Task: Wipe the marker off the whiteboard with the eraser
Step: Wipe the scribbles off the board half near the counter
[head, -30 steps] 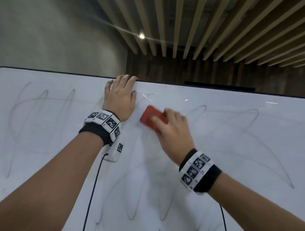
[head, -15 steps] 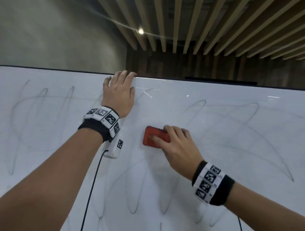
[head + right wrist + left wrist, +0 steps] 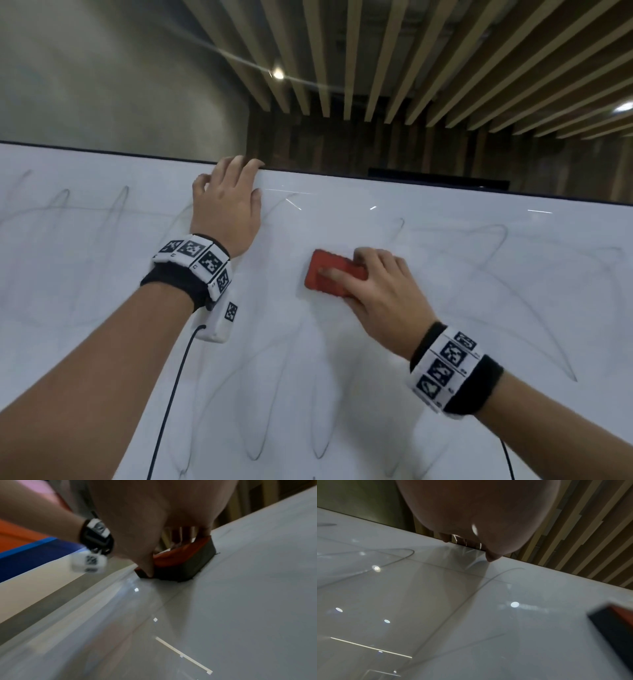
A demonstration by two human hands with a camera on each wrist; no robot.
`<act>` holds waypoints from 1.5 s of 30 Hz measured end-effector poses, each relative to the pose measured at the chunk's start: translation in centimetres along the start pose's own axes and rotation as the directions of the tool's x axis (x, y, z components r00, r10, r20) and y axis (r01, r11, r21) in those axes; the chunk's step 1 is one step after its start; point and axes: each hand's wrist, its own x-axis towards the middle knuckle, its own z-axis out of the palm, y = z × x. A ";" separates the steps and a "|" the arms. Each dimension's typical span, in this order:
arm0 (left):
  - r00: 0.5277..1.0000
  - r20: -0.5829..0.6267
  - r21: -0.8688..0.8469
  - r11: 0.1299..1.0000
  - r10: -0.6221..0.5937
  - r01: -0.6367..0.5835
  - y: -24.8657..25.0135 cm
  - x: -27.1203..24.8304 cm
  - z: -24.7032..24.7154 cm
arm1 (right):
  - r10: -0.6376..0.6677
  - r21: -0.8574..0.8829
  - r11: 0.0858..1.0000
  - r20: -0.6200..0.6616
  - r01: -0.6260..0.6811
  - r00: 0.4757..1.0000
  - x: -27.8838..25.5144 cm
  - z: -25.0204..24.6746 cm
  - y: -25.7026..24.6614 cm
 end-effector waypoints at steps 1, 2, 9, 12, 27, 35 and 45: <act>1.000 0.003 0.005 1.000 -0.004 0.004 0.0 0.0 0.0 | 0.087 0.009 0.996 -0.057 -0.086 0.995 1.2 -1.0 1.3; 1.000 0.009 0.007 1.000 -0.009 0.009 0.1 0.1 -0.1 | 0.189 0.008 0.982 -0.115 -0.189 0.975 2.4 -2.0 2.8; 1.000 0.019 -0.003 1.000 -0.013 0.013 0.2 0.1 -0.2 | 0.302 0.046 0.953 -0.158 -0.299 0.940 1.5 0.0 0.1; 1.000 0.023 -0.006 1.000 -0.012 0.012 0.2 0.1 -0.3 | 0.038 0.009 0.999 0.016 -0.038 0.999 -1.8 1.1 -1.9; 0.987 0.092 -0.026 0.991 -0.130 0.132 4.5 1.2 -1.4 | -0.028 0.058 0.998 0.121 0.022 0.992 -5.7 0.0 -0.2; 0.984 0.147 -0.083 0.993 0.097 -0.085 9.9 0.8 -0.2 | 0.545 0.190 0.838 -0.231 -0.512 0.806 -0.6 -3.0 6.7; 0.988 0.084 0.018 0.992 0.127 -0.129 9.5 -0.1 1.2 | 0.434 0.108 0.901 -0.214 -0.421 0.875 -4.3 -4.4 10.4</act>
